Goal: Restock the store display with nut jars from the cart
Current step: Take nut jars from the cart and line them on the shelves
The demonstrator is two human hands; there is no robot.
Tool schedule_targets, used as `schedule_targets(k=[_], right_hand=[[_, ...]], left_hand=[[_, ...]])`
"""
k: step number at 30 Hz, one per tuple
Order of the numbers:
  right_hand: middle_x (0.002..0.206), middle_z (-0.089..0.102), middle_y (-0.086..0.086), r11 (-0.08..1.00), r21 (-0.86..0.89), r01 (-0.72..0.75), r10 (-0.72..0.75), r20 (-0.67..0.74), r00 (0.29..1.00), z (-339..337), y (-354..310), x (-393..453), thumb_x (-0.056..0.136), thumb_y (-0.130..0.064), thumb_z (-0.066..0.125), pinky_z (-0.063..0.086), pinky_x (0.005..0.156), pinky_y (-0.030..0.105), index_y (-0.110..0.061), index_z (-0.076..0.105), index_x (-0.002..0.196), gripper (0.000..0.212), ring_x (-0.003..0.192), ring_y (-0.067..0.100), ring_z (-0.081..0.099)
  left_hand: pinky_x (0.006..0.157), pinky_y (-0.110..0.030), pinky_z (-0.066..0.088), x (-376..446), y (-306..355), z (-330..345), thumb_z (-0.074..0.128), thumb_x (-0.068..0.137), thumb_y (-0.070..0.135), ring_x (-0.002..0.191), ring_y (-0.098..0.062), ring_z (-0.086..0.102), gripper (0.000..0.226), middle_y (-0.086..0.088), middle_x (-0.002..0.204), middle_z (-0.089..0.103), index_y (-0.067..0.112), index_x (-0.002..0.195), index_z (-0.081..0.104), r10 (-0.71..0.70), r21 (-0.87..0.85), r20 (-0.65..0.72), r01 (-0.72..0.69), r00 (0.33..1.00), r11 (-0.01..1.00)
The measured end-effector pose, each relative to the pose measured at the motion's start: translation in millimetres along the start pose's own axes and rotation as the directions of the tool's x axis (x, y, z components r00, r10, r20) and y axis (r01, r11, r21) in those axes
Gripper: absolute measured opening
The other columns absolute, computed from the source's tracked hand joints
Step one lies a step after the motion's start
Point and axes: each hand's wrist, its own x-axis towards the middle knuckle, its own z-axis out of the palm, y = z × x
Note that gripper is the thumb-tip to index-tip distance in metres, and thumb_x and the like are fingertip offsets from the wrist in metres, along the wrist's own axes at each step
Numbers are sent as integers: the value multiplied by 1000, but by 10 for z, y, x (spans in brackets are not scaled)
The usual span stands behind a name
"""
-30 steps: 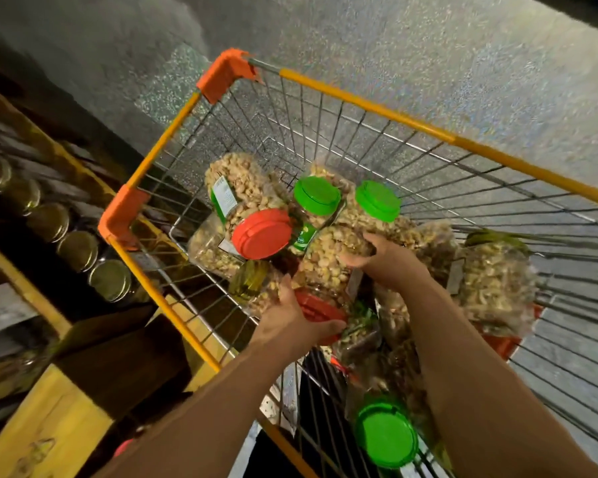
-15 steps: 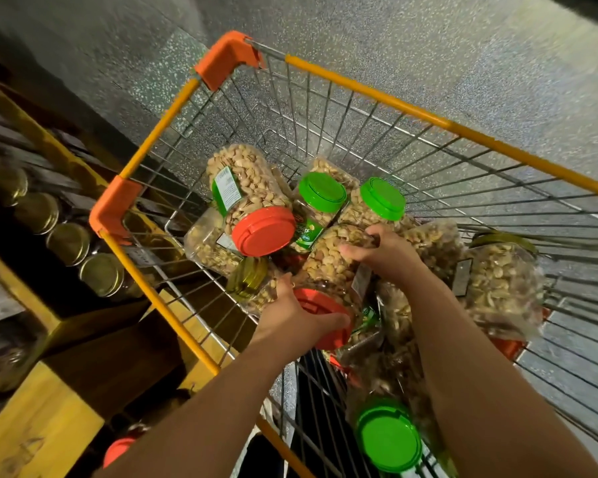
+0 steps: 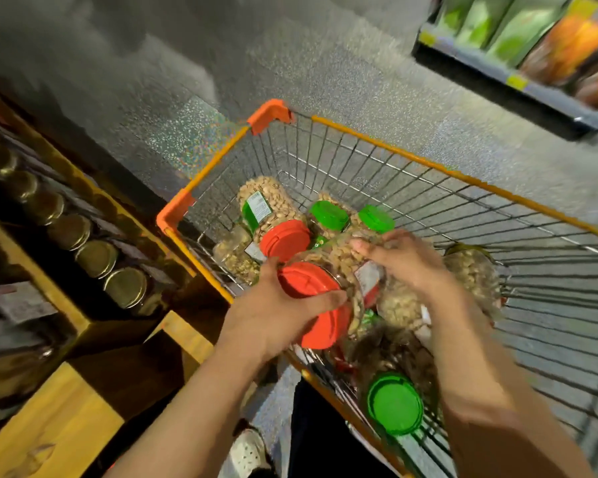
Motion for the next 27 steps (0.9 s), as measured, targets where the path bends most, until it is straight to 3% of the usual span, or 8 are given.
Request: schedule_targets(k=[3, 5, 8, 12, 17, 23, 25, 27], right_hand=[[83, 70, -7, 995, 23, 100, -100, 12, 995, 12, -186, -482, 79, -64, 76, 49, 77, 30, -23, 64, 87, 43, 84, 16, 66], [103, 70, -2, 991, 4, 130, -130, -3, 991, 67, -322, -849, 82, -61, 72, 51, 86, 32, -26, 67, 103, 41, 98, 18, 67], [142, 58, 2, 982, -107, 159, -163, -33, 986, 195, -484, -1404, 85, -73, 58, 42, 111, 42, -26, 57, 140, 73, 130, 25, 55], [150, 54, -5, 953, -189, 235, -242, -14, 970, 415, -682, -2153, 74, -96, 36, 40, 113, 42, -34, 52, 146, 97, 135, 22, 52], [157, 46, 0, 925, -242, 294, -308, -21, 951, 768, -910, -2914, 95, -77, 29, 35, 118, 44, -34, 50, 148, 72, 142, 27, 45], [145, 57, 7, 929, -117, 352, -349, 39, 936, 1102, -1027, -3576, 96, -76, 28, 50, 104, 48, -31, 54, 145, 71, 122, 29, 61], [139, 59, 11, 941, 22, 339, -339, 81, 937, 1193, -989, -3717, 96, -73, 32, 60, 83, 56, -26, 56, 142, 70, 114, 37, 66], [125, 67, 15, 942, 169, 291, -314, 136, 940, 1251, -956, -3823, 93, -72, 40, 62, 62, 56, -22, 62, 130, 67, 97, 37, 73]], left_hand=[[102, -37, 47, -379, -167, -170, 74, 44, 88, 127, -25, 56, 135, 2, 142, 57, 33, 156, 22, 66, -163, -33, -71, 997, 984], [104, -36, 46, -678, -320, -304, 74, 41, 85, 126, -23, 55, 136, 2, 142, 55, 36, 156, 21, 123, -245, -87, -141, 989, 959], [102, -30, 42, -1123, -585, -516, 83, 51, 79, 128, -21, 54, 129, 4, 141, 54, 34, 156, 24, 181, -318, -194, -236, 964, 918], [110, -40, 46, -1657, -999, -759, 76, 34, 91, 122, -14, 60, 133, 12, 132, 62, 37, 150, 39, 216, -372, -328, -336, 920, 865], [105, -42, 52, -2377, -1508, -981, 84, 24, 86, 114, -12, 66, 140, 11, 124, 68, 28, 147, 49, 213, -462, -488, -458, 846, 760], [100, -36, 53, -3181, -1915, -1090, 89, 33, 66, 105, 3, 63, 109, 32, 109, 59, 47, 133, 51, 255, -418, -624, -591, 739, 690], [94, -22, 50, -3385, -2039, -1099, 96, 34, 59, 101, 17, 59, 100, 37, 108, 62, 52, 124, 53, 323, -370, -633, -641, 704, 672], [88, -7, 41, -3561, -2118, -1086, 102, 41, 46, 104, 25, 53, 114, 37, 120, 58, 48, 141, 47, 386, -314, -644, -688, 661, 654]])
